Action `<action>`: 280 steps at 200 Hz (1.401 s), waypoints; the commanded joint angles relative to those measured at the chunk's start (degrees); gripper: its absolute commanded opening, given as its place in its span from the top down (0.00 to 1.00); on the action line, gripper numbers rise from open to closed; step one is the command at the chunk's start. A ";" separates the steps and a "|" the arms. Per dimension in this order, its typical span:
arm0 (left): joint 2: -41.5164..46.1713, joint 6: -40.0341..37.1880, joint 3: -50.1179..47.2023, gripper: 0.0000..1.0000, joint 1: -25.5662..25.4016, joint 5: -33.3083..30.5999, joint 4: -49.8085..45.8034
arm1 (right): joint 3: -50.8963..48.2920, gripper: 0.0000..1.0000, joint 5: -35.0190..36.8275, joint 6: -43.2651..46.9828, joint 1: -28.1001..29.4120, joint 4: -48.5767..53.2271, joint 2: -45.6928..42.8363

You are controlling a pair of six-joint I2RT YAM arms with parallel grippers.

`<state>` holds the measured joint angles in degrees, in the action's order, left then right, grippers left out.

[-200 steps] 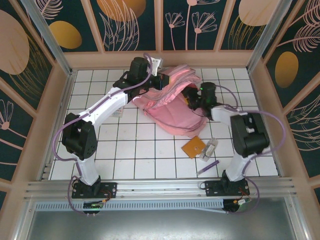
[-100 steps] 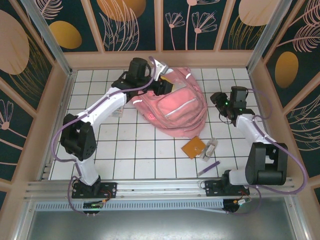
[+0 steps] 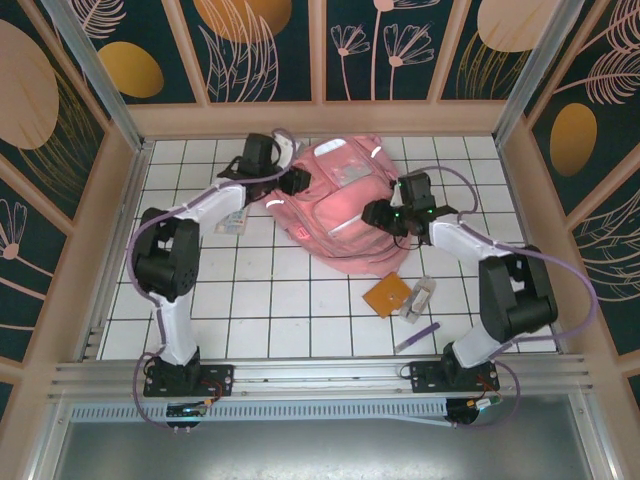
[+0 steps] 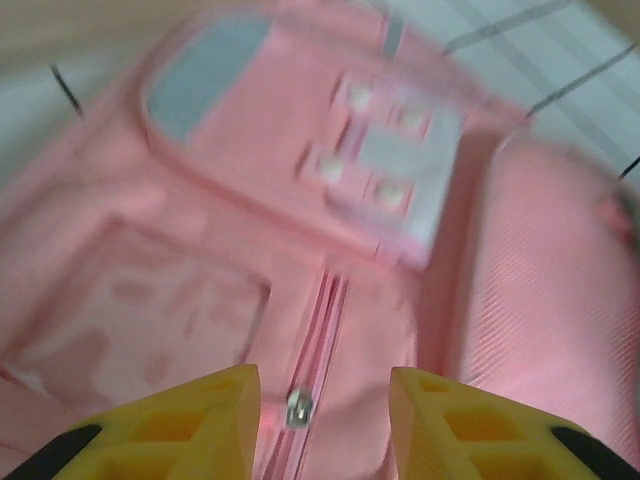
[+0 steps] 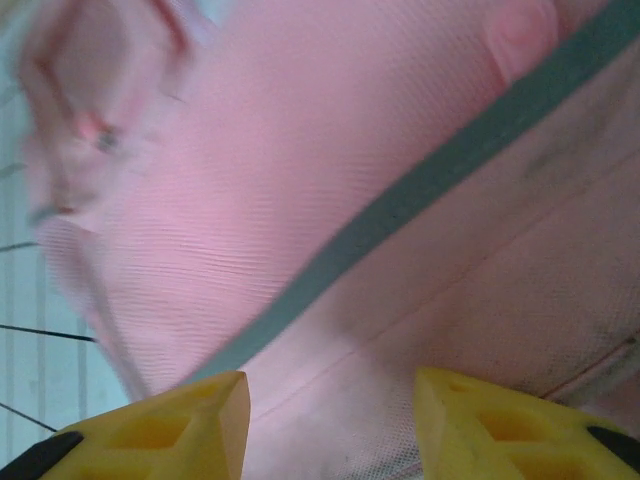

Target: Pack books, pencil case, and school supplies into a backpack

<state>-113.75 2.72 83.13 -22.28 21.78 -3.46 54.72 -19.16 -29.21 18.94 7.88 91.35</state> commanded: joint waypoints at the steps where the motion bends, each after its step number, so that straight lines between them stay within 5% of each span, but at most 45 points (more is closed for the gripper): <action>1: 0.71 -4.88 -3.12 0.62 -2.16 -3.91 -0.32 | 0.73 0.53 1.43 1.53 -0.33 -2.18 4.15; 30: 3.44 -7.60 -10.60 0.63 -3.73 -5.87 -4.24 | 5.32 0.55 3.34 4.16 -2.69 -4.13 10.79; 95: 12.09 -5.89 -26.71 0.70 -5.84 0.51 -2.52 | 17.10 0.58 -1.81 8.54 -5.39 -13.43 25.76; 139: 20.77 -19.16 -27.06 0.66 -7.47 6.38 -8.66 | 26.28 0.56 -13.09 4.03 -5.51 -17.14 32.01; 172: 27.44 -34.96 -31.74 0.59 -7.51 6.06 -5.75 | 21.14 0.53 -19.51 -0.93 -7.67 -24.93 24.19; 200: 26.12 -46.94 -31.99 0.53 -7.74 4.27 -5.67 | 10.12 0.52 -17.98 0.62 -8.78 -31.60 12.42; 244: 21.61 -57.92 -32.47 0.52 -9.37 1.96 -5.97 | -8.86 0.49 -10.39 21.95 -4.41 -35.55 -7.81; 266: 21.22 -57.72 -35.48 0.50 -9.43 -0.01 -0.94 | -16.66 0.49 -13.19 34.38 -0.85 -34.20 -14.98; 280: 20.20 -54.28 -36.08 0.64 -9.62 -5.71 2.76 | -20.77 0.49 -17.38 36.56 1.27 -35.04 -17.61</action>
<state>-92.05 -50.43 48.62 -31.62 21.39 -6.61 40.51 -32.47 -5.63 17.37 -25.93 76.64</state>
